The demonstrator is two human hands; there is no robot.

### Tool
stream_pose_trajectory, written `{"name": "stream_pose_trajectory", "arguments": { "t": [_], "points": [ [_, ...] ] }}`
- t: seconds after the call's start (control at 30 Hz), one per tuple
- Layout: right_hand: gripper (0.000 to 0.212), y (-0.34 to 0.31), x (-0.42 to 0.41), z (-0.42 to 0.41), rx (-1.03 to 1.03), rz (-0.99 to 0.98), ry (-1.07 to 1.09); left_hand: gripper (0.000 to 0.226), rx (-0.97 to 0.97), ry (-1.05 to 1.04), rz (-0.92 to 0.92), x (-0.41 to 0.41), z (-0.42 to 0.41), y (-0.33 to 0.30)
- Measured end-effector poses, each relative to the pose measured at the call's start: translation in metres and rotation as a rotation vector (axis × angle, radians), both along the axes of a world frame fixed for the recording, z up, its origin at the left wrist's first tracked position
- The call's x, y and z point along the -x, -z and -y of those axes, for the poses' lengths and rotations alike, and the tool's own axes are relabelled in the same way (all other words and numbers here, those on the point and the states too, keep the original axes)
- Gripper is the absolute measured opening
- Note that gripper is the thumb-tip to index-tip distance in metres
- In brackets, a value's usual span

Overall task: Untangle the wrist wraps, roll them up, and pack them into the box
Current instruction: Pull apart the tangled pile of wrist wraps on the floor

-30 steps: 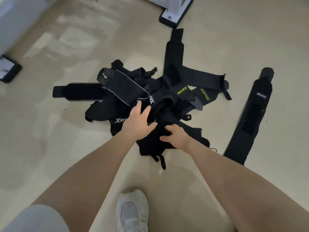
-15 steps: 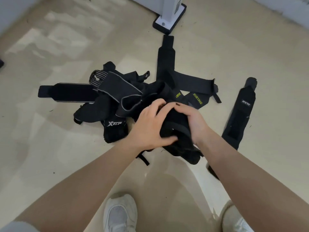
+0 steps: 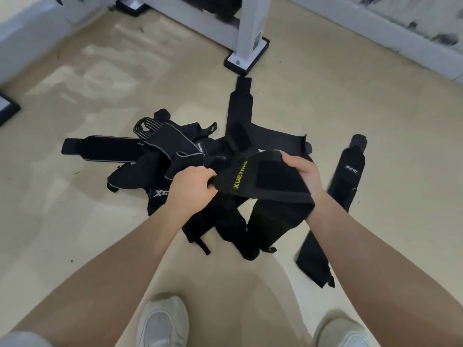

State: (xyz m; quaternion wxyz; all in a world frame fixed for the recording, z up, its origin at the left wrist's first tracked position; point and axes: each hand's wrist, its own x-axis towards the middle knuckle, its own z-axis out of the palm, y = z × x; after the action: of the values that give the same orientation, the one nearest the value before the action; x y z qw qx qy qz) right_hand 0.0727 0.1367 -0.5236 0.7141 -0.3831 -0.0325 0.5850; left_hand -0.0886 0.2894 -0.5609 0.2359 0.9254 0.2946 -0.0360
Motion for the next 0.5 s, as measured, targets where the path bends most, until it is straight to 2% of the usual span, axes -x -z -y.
{"name": "stream_pose_trajectory", "arguments": {
  "t": [0.1, 0.2, 0.3, 0.37, 0.43, 0.5],
  "points": [
    [0.023, 0.000, -0.003, 0.003, -0.046, 0.005, -0.186, 0.022, -0.040, -0.145, -0.172, -0.006, 0.003, -0.004],
    [0.019, -0.001, -0.004, 0.003, -0.044, 0.040, -0.348, 0.022, 0.092, -0.371, -0.375, -0.011, 0.002, 0.001],
    [0.025, 0.002, -0.001, 0.006, 0.147, 0.119, -0.427, 0.035, 0.325, -0.596, -0.270, -0.017, 0.002, 0.003],
    [0.034, 0.006, 0.002, 0.010, 0.261, 0.161, -0.420, 0.049, 0.617, -0.781, -0.096, -0.020, 0.013, -0.006],
    [0.037, 0.012, 0.004, 0.015, 0.264, 0.141, -0.394, 0.064, 1.135, -0.915, -0.016, -0.021, 0.029, -0.017],
    [0.036, 0.011, 0.006, 0.019, 0.260, 0.093, -0.383, 0.076, 1.547, -0.931, 0.020, -0.020, 0.041, -0.023]
  ]
}}
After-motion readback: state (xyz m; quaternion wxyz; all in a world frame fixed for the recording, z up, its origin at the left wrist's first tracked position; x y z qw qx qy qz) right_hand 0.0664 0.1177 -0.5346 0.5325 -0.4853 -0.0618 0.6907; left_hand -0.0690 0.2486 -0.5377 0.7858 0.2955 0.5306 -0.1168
